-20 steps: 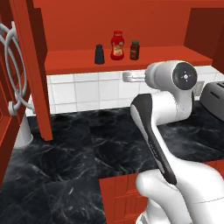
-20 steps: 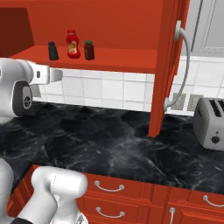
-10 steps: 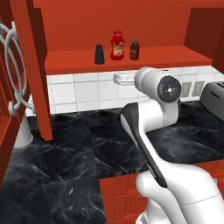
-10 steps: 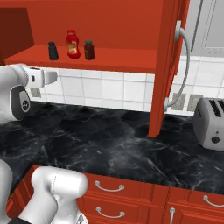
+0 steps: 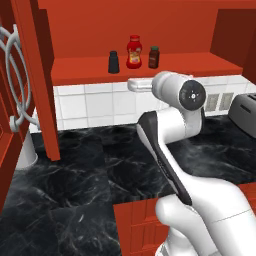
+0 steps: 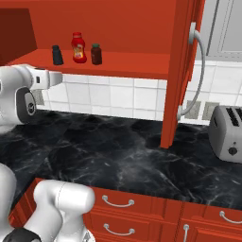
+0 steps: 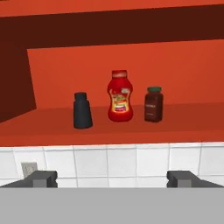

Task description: Collect the paprika, ketchup, and shaker from the cabinet and place them next to the stove.

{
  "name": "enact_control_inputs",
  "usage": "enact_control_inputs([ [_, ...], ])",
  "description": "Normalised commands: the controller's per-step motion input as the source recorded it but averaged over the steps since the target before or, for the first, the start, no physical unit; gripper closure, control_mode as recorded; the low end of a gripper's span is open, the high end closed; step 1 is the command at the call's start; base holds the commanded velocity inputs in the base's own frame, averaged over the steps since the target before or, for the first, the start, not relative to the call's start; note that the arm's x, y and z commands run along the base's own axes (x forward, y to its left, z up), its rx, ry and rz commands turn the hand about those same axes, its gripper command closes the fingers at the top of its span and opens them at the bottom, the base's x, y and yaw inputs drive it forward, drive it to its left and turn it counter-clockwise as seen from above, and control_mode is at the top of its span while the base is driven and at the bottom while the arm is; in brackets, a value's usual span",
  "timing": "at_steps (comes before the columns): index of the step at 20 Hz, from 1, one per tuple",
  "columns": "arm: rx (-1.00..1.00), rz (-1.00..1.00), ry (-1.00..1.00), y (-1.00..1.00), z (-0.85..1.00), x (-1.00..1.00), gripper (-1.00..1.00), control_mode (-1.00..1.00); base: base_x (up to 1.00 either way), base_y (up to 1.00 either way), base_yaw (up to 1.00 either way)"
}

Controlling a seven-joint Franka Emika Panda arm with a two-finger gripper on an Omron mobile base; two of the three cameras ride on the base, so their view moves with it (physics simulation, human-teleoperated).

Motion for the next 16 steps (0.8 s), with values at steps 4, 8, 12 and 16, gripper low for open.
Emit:
enact_control_inputs([
  [4, 0.00, 0.07, 0.00, 0.29, 0.16, 0.43, -1.00, -1.00, 0.00, 0.00, 0.00],
  [8, 0.00, 0.02, 0.00, 0.32, 0.24, 0.37, -1.00, -1.00, 0.00, 0.00, 0.00],
  [12, 0.00, 0.00, 0.00, 0.11, 0.23, 0.30, -1.00, -1.00, 0.00, 0.00, 0.00],
  [16, 0.00, 0.00, 0.03, 0.00, 0.15, 0.31, -1.00, -1.00, 0.00, 0.00, 0.00],
])
